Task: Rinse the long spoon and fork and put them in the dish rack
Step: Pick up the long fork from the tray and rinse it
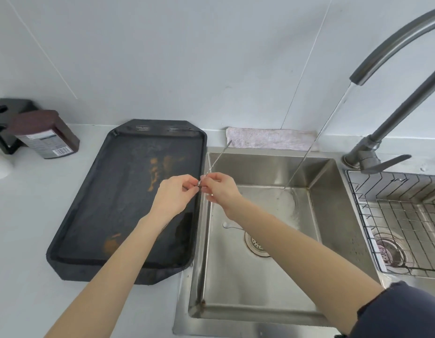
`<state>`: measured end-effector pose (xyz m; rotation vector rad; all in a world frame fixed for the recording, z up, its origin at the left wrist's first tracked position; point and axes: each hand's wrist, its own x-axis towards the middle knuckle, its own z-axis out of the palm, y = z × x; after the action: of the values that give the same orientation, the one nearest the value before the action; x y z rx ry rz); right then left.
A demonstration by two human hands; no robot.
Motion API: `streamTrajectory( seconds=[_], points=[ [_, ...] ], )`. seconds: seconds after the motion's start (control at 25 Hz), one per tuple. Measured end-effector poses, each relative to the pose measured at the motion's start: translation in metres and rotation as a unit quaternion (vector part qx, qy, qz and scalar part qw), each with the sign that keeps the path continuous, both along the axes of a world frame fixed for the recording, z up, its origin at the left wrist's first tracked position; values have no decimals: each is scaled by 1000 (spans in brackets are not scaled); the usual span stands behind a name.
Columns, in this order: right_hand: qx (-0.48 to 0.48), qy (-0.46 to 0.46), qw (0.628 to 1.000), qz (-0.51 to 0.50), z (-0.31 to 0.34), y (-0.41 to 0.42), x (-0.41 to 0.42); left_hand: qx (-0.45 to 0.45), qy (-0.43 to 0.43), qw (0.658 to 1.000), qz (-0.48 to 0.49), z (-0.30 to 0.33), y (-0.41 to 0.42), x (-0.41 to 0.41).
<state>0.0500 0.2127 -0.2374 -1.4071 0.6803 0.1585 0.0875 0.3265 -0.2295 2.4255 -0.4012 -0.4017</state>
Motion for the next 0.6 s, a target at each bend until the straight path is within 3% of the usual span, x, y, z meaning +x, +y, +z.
streamTrajectory(
  seconds=[0.32, 0.6],
  points=[
    [-15, -66, 997, -50, 31, -66, -50, -47, -11, 996, -70, 28, -61, -41],
    [-15, -76, 990, -120, 51, -139, -78, -116, 66, 987, -89, 20, -123, -73]
  ],
)
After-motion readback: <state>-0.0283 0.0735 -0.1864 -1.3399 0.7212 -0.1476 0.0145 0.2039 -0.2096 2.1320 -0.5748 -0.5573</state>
